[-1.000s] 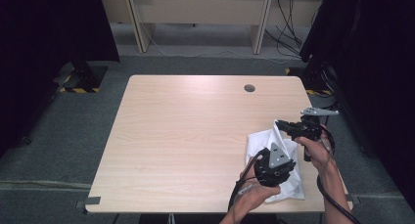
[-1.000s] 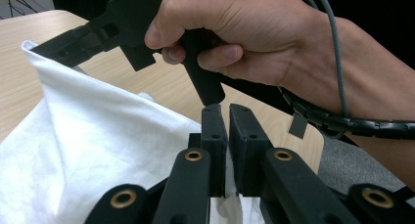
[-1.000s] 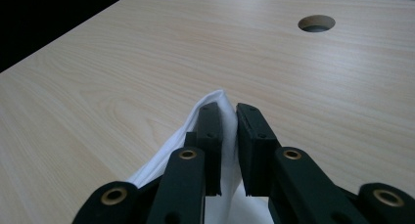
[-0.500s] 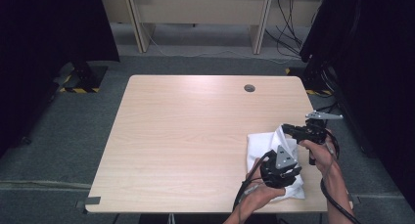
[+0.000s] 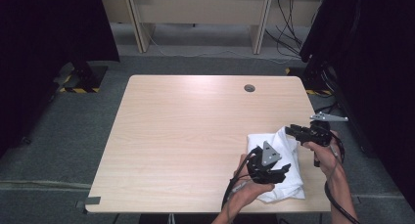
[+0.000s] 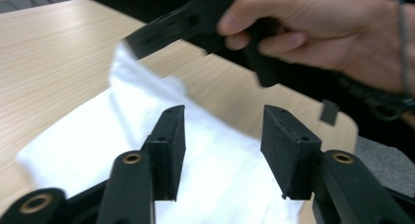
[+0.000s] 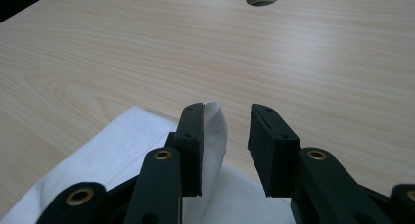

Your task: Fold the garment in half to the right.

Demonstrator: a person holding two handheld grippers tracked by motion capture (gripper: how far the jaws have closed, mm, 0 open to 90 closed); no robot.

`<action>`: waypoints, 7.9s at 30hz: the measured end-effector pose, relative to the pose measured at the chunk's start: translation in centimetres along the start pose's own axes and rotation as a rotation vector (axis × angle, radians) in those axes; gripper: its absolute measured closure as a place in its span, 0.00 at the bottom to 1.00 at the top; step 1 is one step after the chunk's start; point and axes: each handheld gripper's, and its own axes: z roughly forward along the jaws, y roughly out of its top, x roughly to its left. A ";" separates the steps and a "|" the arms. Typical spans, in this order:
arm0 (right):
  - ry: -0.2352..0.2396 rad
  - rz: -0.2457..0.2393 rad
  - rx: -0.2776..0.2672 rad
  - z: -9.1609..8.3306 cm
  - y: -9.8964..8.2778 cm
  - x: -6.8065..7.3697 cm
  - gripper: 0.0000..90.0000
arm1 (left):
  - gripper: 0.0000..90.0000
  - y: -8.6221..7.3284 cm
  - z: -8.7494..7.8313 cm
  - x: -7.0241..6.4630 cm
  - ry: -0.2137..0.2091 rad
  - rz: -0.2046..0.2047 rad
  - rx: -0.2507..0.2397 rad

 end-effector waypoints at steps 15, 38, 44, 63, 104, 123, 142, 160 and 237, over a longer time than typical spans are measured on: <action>0.008 0.035 0.023 -0.8 -1.6 1.1 0.57 | 0.48 -2.6 -1.4 2.3 0.075 -0.056 0.031; -0.008 0.018 0.076 -0.6 -3.5 3.1 0.43 | 0.29 -5.0 -6.2 7.0 0.194 -0.160 0.004; -0.024 0.005 0.104 -0.7 -4.4 3.4 0.43 | 0.29 -6.3 -7.9 8.2 0.234 -0.174 0.004; -0.039 -0.094 0.150 -0.8 -6.3 4.1 0.80 | 0.24 -9.2 -9.5 9.5 0.299 -0.217 0.030; -0.103 -0.124 0.082 -3.0 -7.6 5.1 0.98 | 0.21 -11.2 -12.4 10.3 0.421 -0.235 0.077; -0.197 -0.097 0.146 -4.7 -9.5 4.9 0.80 | 0.21 -11.6 -12.8 10.7 0.464 -0.231 0.124; -0.159 -0.217 0.190 -3.3 -8.2 8.4 0.30 | 0.21 -12.1 -14.0 11.2 0.475 -0.237 0.116; -0.147 -0.192 0.251 -2.6 -8.5 8.9 0.10 | 0.21 -12.2 -14.2 11.3 0.476 -0.227 0.120; -0.025 -0.249 0.264 11.1 -1.0 17.6 0.11 | 0.11 -11.6 -13.9 11.3 0.476 -0.183 0.152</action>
